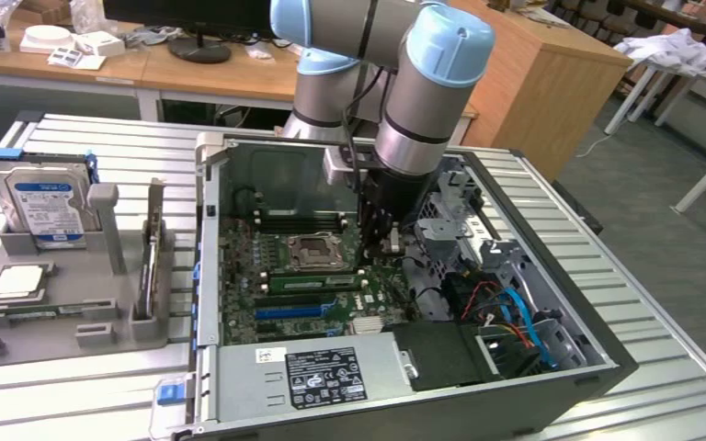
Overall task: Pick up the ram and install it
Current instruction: 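Press down the ram until it locks into place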
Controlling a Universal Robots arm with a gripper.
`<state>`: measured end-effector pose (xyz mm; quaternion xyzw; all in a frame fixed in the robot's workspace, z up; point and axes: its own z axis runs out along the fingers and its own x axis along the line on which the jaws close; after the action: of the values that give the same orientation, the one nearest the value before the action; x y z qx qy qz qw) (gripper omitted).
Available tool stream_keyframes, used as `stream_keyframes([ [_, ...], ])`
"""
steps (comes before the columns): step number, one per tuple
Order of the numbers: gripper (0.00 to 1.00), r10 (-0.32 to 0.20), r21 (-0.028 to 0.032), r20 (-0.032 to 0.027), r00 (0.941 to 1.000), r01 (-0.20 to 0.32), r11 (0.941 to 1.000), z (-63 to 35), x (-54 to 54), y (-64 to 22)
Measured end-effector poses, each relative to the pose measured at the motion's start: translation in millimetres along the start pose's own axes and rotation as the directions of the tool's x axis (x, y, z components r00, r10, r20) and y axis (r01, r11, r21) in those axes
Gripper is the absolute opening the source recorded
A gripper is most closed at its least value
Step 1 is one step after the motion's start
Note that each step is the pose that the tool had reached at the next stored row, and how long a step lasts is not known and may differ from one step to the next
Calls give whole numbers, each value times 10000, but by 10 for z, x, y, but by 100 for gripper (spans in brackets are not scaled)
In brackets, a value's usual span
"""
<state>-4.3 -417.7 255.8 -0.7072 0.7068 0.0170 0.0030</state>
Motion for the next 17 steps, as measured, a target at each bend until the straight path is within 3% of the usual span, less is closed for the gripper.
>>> stream_keyframes([
  [7,11,0,1,1,10000,0,10000,0,0,-22],
  [17,11,-2,0,1,10000,2,10000,82,2,-24],
])
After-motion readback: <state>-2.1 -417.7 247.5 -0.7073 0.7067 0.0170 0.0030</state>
